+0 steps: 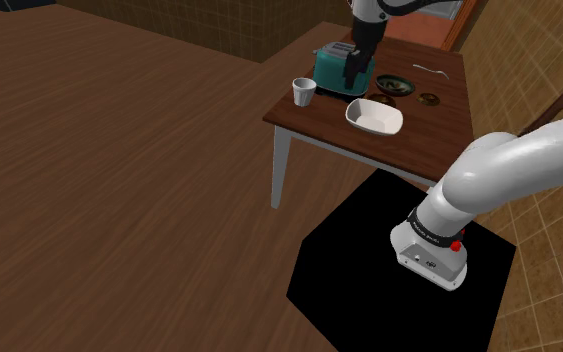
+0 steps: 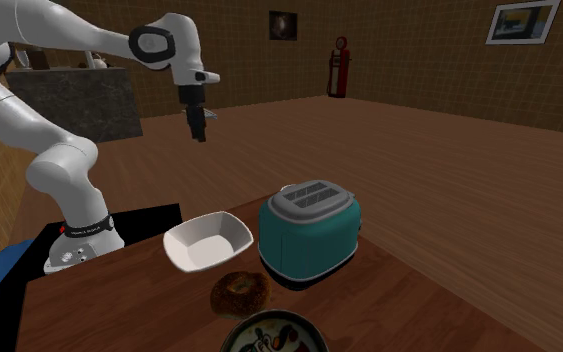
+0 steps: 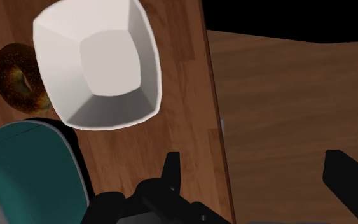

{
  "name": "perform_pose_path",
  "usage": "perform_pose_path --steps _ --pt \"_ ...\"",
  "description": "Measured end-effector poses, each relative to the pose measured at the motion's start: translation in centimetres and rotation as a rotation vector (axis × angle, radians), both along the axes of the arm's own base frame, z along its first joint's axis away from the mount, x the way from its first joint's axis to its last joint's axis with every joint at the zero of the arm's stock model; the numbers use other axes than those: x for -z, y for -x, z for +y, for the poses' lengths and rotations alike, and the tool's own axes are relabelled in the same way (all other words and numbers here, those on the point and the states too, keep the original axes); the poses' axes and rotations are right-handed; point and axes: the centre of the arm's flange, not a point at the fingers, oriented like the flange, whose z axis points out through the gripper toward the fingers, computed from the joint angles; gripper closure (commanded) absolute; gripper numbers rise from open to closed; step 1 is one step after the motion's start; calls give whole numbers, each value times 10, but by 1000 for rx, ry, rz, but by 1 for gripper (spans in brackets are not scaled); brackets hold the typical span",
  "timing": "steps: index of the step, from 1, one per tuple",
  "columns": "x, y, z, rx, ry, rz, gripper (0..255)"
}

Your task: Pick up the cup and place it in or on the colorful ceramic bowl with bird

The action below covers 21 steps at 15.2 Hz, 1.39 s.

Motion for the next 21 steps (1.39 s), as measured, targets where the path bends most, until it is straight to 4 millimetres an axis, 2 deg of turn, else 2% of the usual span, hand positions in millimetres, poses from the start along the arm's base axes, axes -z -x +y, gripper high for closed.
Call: perform_pose_path --steps 14,21 --pt "88 -148 -46 -3 23 -45 0" --pt "129 -223 -76 -4 35 -67 0"
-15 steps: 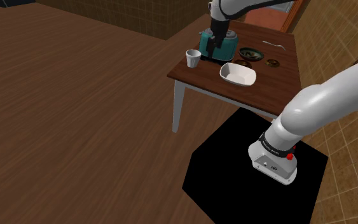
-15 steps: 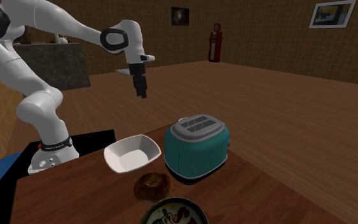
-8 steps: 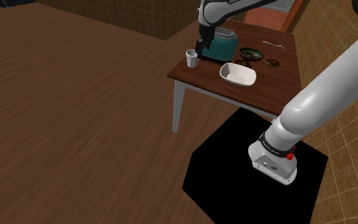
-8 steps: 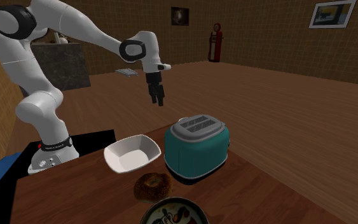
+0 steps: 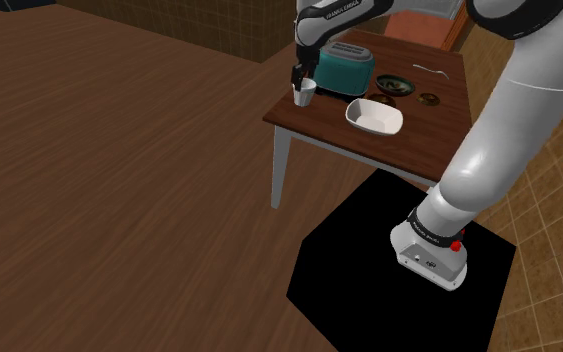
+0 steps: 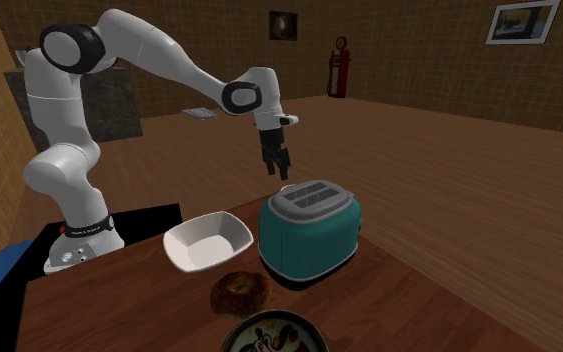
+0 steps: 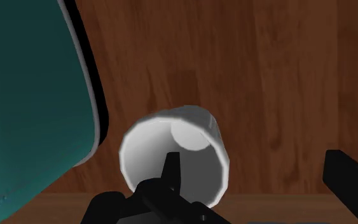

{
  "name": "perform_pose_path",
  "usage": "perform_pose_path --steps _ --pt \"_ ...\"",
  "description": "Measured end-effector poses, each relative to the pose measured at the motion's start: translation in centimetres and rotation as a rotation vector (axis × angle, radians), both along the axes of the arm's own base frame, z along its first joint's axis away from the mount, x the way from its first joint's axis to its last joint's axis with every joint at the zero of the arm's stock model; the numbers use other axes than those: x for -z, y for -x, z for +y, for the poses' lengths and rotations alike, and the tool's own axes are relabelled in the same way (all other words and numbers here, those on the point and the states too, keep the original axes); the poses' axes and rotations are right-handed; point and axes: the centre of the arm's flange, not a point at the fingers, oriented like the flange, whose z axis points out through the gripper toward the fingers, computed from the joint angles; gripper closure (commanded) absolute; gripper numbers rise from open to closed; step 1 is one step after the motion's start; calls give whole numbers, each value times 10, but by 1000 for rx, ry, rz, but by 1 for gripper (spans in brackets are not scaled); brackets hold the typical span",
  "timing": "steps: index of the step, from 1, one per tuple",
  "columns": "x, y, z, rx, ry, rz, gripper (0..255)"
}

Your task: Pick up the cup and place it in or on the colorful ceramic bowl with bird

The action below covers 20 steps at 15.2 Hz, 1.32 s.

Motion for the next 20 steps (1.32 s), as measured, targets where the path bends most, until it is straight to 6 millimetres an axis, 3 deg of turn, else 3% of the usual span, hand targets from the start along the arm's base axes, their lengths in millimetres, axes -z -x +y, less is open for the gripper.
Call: perform_pose_path --steps 4,10,16,17,20 --pt "21 -25 -11 -1 4 -7 0" --pt "52 -30 -17 -1 4 -8 0" --pt "56 -31 -18 -1 5 -8 0" --pt "56 -31 -18 -1 5 -8 255" --pt "56 -31 -18 -1 5 -8 255"
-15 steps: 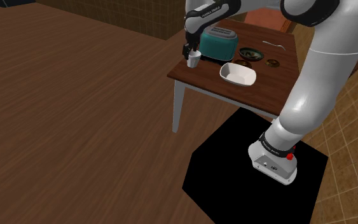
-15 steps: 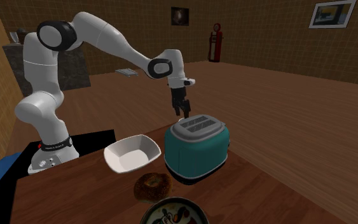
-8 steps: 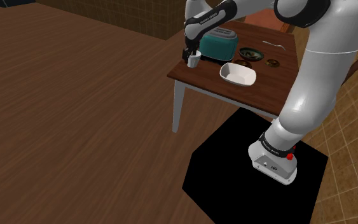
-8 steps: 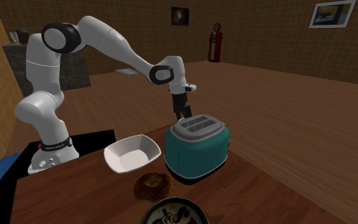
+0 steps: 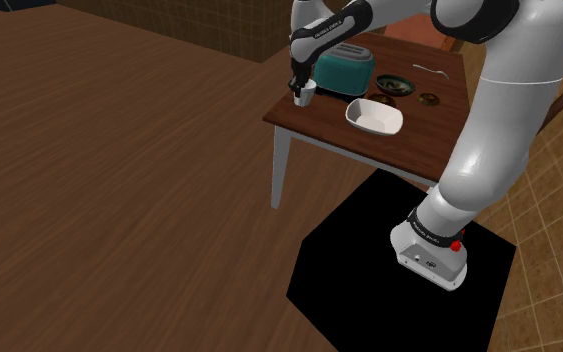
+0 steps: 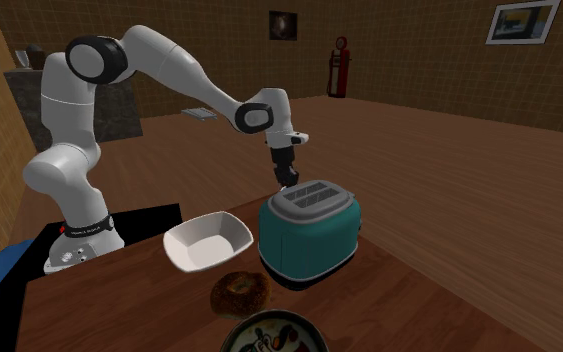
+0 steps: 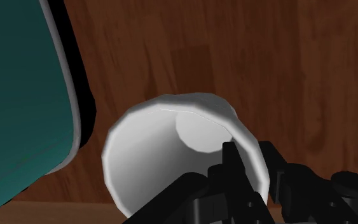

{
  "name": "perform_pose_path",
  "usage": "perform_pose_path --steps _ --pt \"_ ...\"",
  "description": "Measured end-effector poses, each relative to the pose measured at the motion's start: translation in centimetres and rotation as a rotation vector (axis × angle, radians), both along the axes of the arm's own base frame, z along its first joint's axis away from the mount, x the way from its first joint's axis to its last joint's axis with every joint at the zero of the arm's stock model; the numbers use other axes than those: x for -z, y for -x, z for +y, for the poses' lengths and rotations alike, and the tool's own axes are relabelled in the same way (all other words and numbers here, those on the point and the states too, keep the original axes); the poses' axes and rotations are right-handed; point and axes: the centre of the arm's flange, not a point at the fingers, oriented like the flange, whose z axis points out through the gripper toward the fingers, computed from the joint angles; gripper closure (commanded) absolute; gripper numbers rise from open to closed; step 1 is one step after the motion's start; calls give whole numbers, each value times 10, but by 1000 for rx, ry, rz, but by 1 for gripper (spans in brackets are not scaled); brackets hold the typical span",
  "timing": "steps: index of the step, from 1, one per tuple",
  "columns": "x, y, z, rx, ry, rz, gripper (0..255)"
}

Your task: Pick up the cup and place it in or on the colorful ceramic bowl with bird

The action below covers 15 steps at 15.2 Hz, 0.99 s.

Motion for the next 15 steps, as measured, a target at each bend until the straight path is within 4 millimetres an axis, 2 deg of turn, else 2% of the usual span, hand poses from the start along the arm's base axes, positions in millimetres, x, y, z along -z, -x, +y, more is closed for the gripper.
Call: perform_pose_path --steps 8,15 --pt "-3 0 0 0 0 -1 255" --pt "-36 0 -1 0 0 0 255"
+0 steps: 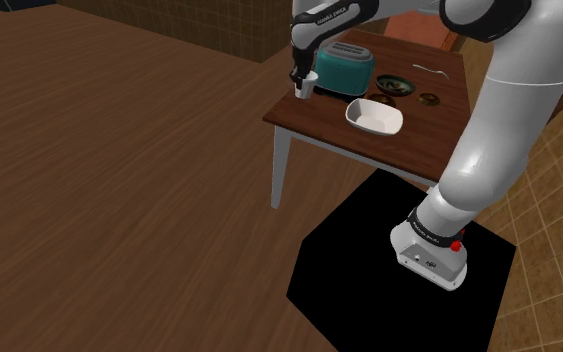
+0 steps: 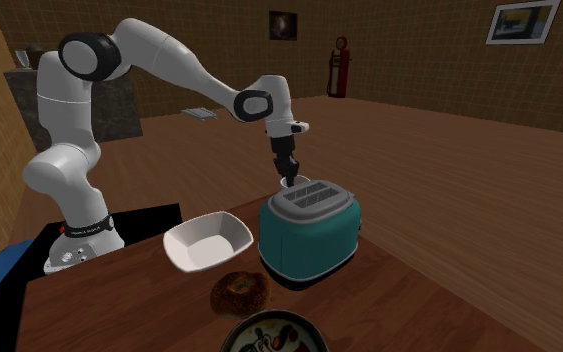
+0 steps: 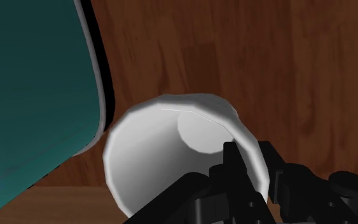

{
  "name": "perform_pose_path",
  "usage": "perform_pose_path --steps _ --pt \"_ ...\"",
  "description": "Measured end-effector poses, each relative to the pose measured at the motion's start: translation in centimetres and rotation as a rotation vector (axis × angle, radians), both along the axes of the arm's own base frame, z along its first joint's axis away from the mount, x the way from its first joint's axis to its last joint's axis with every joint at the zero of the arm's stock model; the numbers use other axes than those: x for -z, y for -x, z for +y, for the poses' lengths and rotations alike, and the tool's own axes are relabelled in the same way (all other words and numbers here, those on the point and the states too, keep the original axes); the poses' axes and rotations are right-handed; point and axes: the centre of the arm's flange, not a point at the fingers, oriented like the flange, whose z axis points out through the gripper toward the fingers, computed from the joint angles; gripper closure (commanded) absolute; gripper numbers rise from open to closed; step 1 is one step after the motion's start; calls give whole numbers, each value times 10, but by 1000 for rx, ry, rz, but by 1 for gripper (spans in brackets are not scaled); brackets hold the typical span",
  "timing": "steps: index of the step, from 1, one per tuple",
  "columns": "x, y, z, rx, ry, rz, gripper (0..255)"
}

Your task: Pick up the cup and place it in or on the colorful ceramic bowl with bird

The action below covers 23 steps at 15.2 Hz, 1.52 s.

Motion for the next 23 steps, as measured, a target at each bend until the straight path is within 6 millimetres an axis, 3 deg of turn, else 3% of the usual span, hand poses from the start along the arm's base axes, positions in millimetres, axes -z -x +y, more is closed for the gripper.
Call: perform_pose_path --steps 16,23 --pt "-83 -1 0 0 0 0 255" --pt "-89 33 -69 0 -1 -2 255"
